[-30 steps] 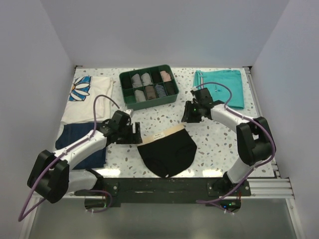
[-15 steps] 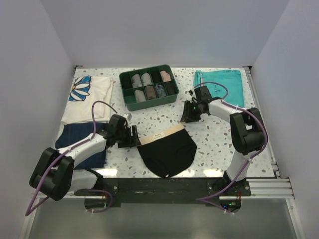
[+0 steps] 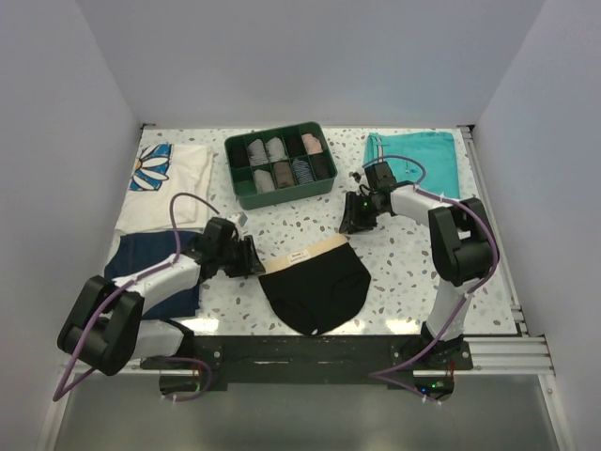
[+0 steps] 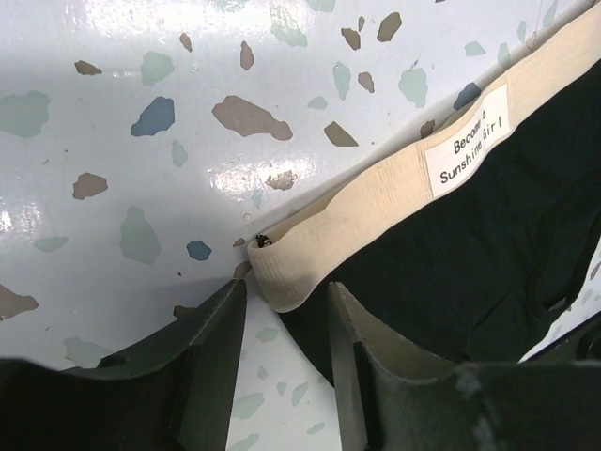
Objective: Roll the underwear
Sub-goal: Flatten out the underwear at the center of the board.
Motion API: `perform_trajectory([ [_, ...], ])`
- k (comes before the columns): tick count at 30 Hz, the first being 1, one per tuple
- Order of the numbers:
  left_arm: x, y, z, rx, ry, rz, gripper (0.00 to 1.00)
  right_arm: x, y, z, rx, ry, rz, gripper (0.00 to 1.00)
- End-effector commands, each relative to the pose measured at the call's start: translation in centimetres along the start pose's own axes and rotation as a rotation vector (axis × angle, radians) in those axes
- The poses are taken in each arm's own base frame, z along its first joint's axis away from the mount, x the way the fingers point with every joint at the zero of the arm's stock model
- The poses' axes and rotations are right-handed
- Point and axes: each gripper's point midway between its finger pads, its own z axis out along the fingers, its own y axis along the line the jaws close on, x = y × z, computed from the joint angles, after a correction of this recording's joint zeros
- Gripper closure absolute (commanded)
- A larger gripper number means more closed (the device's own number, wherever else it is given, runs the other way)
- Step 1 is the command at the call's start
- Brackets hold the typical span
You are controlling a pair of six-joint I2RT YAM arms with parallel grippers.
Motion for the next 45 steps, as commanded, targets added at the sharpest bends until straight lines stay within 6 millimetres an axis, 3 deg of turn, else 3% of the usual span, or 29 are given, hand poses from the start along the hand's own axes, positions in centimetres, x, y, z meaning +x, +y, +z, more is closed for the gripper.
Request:
perform_trajectory([
  [1,0.4,0.2,0.4,0.011,0.01,-0.02,0.57,-0.1,0.1,0.5,-0.023,0.016,-0.02,0.62],
  [5,0.4,0.0,0.5,0.022,0.017,-0.021,0.7,0.4,0.2,0.8,-0.042,0.036,-0.018,0.66],
  [12,0.0,-0.1,0.8,0.019,0.015,-0.015,0.83,1.1,0.3,1.1,-0.066,0.056,-0.016,0.78],
  [13,0.0,-0.1,0.7,0.019,0.015,-0.015,0.86,1.1,0.3,1.0,-0.064,0.052,-0.019,0.88],
  [16,-0.7,-0.3,0.6,0.013,0.0,-0.002,0.94,0.7,0.3,0.6,-0.053,0.03,-0.023,1.0],
  [20,-2.1,-0.8,0.1,-0.004,-0.024,0.031,1.0,-0.2,0.9,-0.7,-0.055,-0.02,-0.035,1.0],
  [31,-8.1,-4.3,-4.0,0.007,-0.145,0.156,1.0,-2.0,4.3,-8.2,-0.113,-0.235,-0.061,1.0],
  [32,-8.4,-4.6,-4.4,0.012,-0.152,0.164,1.0,-2.3,5.0,-9.8,-0.128,-0.28,-0.076,1.0],
  [34,-9.2,-5.6,-5.7,0.03,-0.177,0.192,1.0,-2.2,5.6,-11.2,-0.14,-0.31,-0.074,1.0],
  [35,-9.2,-5.7,-6.2,0.026,-0.173,0.196,1.0,-2.4,6.4,-13.1,-0.16,-0.359,-0.088,1.0],
  [39,-10.2,-8.2,-9.3,0.101,-0.205,0.254,1.0,-1.3,7.9,-17.4,-0.197,-0.436,-0.104,1.0],
  [45,-9.0,-10.4,-13.1,0.203,-0.215,0.265,1.0,2.0,9.8,-22.5,-0.267,-0.499,-0.113,1.0],
])
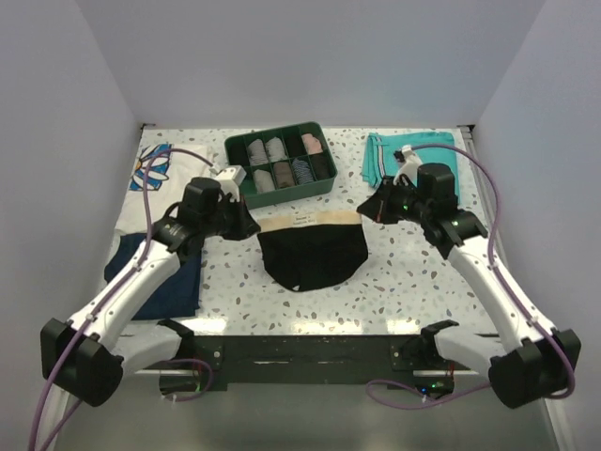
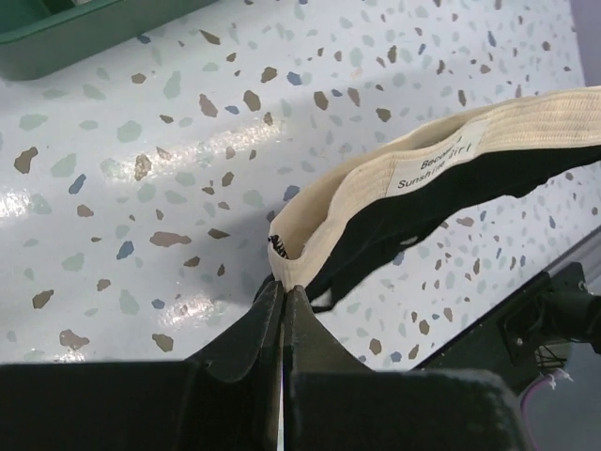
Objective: Roll the underwear
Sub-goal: Flatten out the underwear at the center of the board.
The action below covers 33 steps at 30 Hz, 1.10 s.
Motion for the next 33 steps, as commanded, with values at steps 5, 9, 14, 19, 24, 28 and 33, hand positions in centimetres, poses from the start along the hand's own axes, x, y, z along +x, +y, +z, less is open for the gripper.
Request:
perform_trajectory([
  [5,0.5,-3.4,-5.7,0.118,-0.009,0.011,1.0,2.5,3.4,-5.9,-0.069,-0.009,0.043,1.0],
  [9,0.7,-4.7,-8.4,0.157,-0.033,-0.003,1.0,3.1,5.2,-8.5,-0.117,-0.02,0.048,1.0],
  [14,1.4,-5.7,-10.6,0.193,-0.016,-0.022,1.0,3.3,6.8,-11.2,-0.159,-0.03,0.06,1.0],
  [19,1.3,-5.6,-10.1,0.17,0.029,-0.031,1.0,4.2,4.9,-9.6,-0.085,0.001,0.097,1.0],
  [24,2.1,-1.9,-5.7,0.015,0.107,-0.013,1.0,4.4,0.9,-3.7,0.04,0.07,0.122,1.0],
  [28,1.5,-0.5,-1.8,-0.033,0.138,-0.008,1.0,3.8,-1.7,1.1,0.113,0.131,0.104,1.0],
  [33,0.8,1.3,3.9,-0.083,0.168,-0.023,1.0,1.9,-5.0,7.0,0.19,0.168,0.043,1.0],
])
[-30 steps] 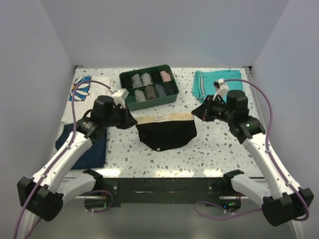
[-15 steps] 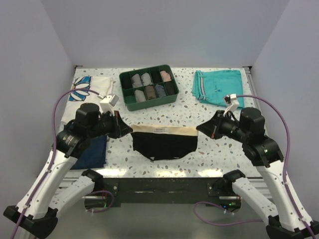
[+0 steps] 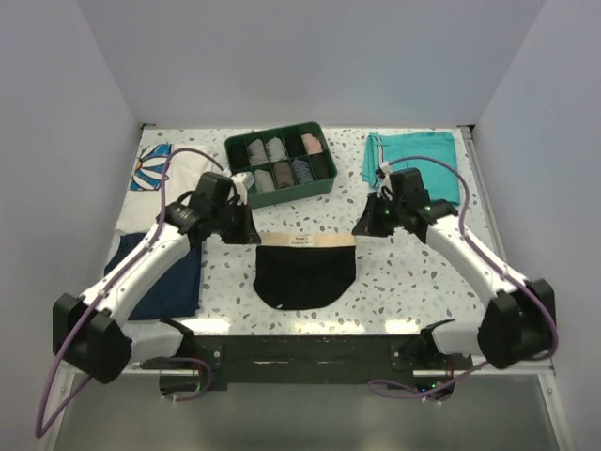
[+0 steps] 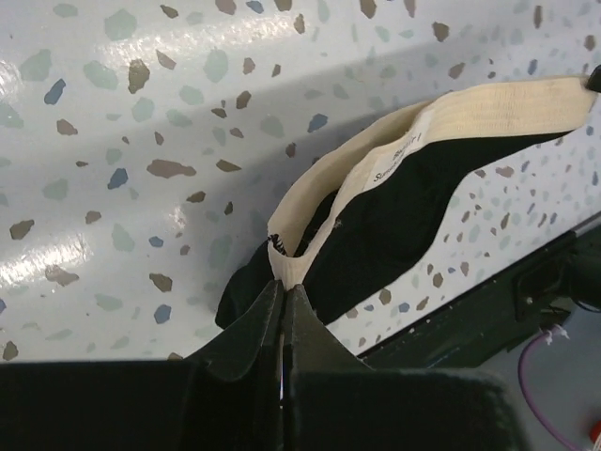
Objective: Roll the underwear
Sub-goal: Flatten out the underwear at the center of the board.
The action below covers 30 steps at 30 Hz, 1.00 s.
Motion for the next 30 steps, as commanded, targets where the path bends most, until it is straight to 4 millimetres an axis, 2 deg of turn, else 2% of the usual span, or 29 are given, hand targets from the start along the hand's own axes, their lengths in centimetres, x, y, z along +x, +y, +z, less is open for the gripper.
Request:
perform_trajectory([
  [1,-3.3,0.8,3.7,-0.033,-0.058,0.03,1.0,-5.6,-0.4,4.0,0.039,-0.074,-0.091,1.0],
  [2,-4.1,1.0,4.2,-0.047,-0.068,0.036,1.0,-6.3,-0.3,4.8,0.031,-0.078,-0.1,1.0],
  [3,-3.9,1.7,5.6,-0.075,-0.038,0.033,1.0,-7.3,-0.1,5.6,0.027,-0.083,-0.104,1.0],
  [4,-4.2,2.0,6.0,-0.087,-0.038,0.036,1.0,-7.7,-0.3,6.4,0.027,-0.077,-0.101,1.0],
  [5,-4.8,2.5,6.8,-0.109,-0.045,0.044,1.0,-7.5,-1.0,8.2,0.034,-0.044,-0.093,1.0],
  [6,-5.0,2.7,7.2,-0.121,-0.047,0.048,1.0,-8.6,-0.5,8.5,0.022,-0.056,-0.096,1.0],
  [8,-5.8,3.6,8.1,-0.162,-0.046,0.064,1.0,-9.4,-1.0,10.1,0.028,-0.046,-0.091,1.0],
  [12,-6.9,5.5,9.1,-0.256,-0.05,0.072,1.0,-10.2,-2.1,11.9,0.054,-0.039,-0.074,1.0],
  [16,-7.5,7.7,9.3,-0.351,-0.064,0.054,1.0,-10.4,-4.0,12.9,0.112,-0.027,-0.043,1.0],
  [19,-7.3,9.0,9.3,-0.406,-0.066,0.046,0.93,-10.1,-4.7,13.4,0.118,-0.009,-0.035,0.97],
  [22,-6.5,9.8,9.7,-0.432,-0.028,0.048,0.61,-9.9,-4.6,13.2,0.101,-0.008,-0.045,0.87],
  [23,-6.3,10.0,9.7,-0.448,-0.023,0.044,0.42,-9.7,-4.4,13.0,0.092,-0.013,-0.049,0.83],
  [25,-6.1,10.5,9.3,-0.471,-0.026,0.033,0.26,-10.3,-3.4,11.5,0.066,-0.056,-0.05,0.81],
  [26,-6.3,10.3,8.7,-0.472,-0.048,0.035,0.17,-10.1,-3.0,11.1,0.044,-0.076,-0.053,0.73],
  [28,-6.5,10.3,7.9,-0.479,-0.067,0.034,0.13,-10.4,-2.0,9.3,0.026,-0.119,-0.044,0.64],
  [30,-6.9,9.5,7.1,-0.455,-0.094,0.037,0.13,-9.2,-2.3,8.9,0.029,-0.11,-0.022,0.59],
])
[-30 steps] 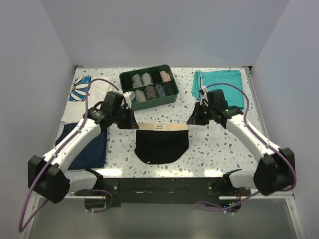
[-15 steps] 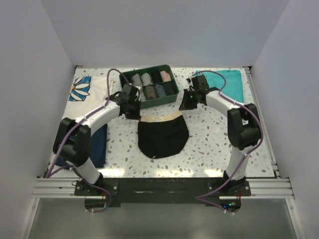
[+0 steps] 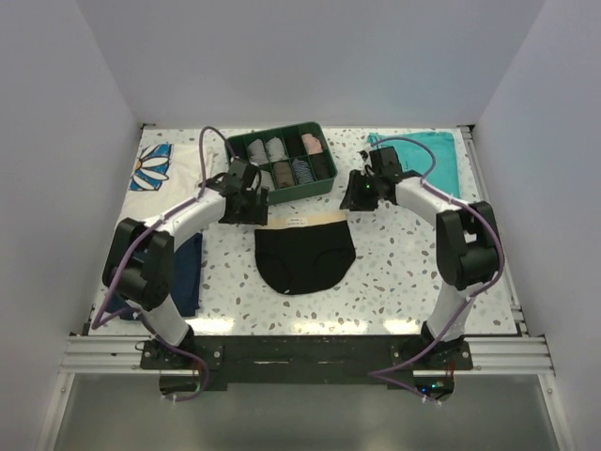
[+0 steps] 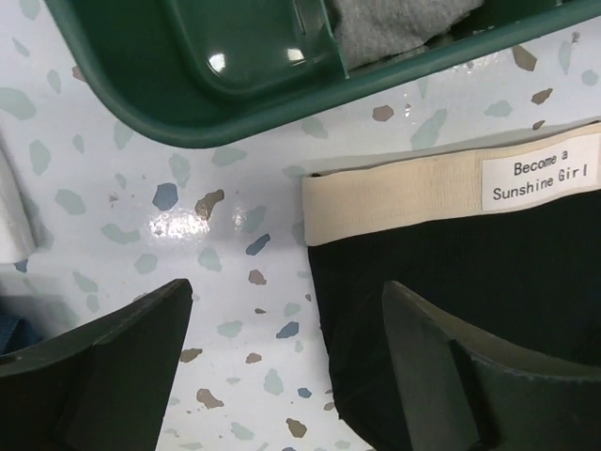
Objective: Roll the underwear
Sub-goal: Flatten out the underwear at the center of the board.
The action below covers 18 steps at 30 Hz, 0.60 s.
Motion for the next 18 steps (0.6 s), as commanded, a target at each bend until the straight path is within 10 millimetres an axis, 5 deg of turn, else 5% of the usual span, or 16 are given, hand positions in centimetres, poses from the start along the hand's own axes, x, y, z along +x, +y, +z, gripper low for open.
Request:
perform_trajectory([
  [1,-1.8,0.3,-2.6,0.016,-0.1,-0.02,0.13,-1.7,2.7,-3.9,-0.085,-0.131,0.003,0.59],
  [6,0.3,-4.5,-3.5,0.325,-0.089,-0.044,0.16,2.8,3.9,-3.3,-0.141,-0.037,0.007,0.72],
  [10,2.4,-7.9,-3.9,0.552,-0.054,-0.117,0.33,4.9,5.4,-2.2,-0.197,0.002,0.017,0.9],
  [13,3.2,-8.2,-3.0,0.577,-0.057,-0.154,0.46,6.2,6.4,-1.1,-0.22,0.046,0.008,0.95],
  [18,3.0,-7.7,-2.1,0.563,-0.123,-0.189,0.53,6.4,7.4,-0.1,-0.245,0.066,-0.002,0.97],
])
